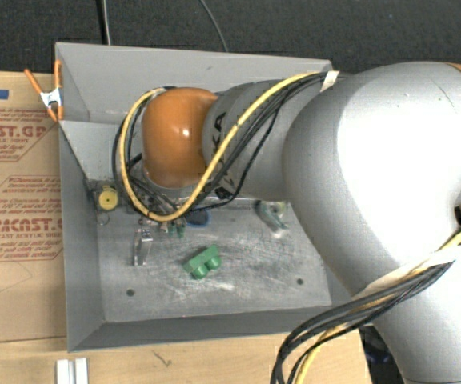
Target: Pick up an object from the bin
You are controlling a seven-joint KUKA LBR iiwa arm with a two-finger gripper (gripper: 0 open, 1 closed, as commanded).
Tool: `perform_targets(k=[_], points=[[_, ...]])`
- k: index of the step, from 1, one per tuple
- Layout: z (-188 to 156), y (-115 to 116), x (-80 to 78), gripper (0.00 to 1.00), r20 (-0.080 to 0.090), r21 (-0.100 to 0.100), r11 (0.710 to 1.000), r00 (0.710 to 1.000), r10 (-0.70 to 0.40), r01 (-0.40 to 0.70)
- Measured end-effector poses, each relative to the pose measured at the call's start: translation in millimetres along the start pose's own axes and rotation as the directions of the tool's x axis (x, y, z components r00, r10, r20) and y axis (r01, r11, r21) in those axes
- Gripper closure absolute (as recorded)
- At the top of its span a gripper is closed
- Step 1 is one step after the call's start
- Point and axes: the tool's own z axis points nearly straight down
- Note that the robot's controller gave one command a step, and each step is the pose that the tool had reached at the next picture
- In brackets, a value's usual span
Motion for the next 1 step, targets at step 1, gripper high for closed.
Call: perform_targets(k=[1], points=[[-3.2, -94.3, 84.2, 0.00, 0.014, -0.003, 1.000, 1.000, 0.013, -0.013]])
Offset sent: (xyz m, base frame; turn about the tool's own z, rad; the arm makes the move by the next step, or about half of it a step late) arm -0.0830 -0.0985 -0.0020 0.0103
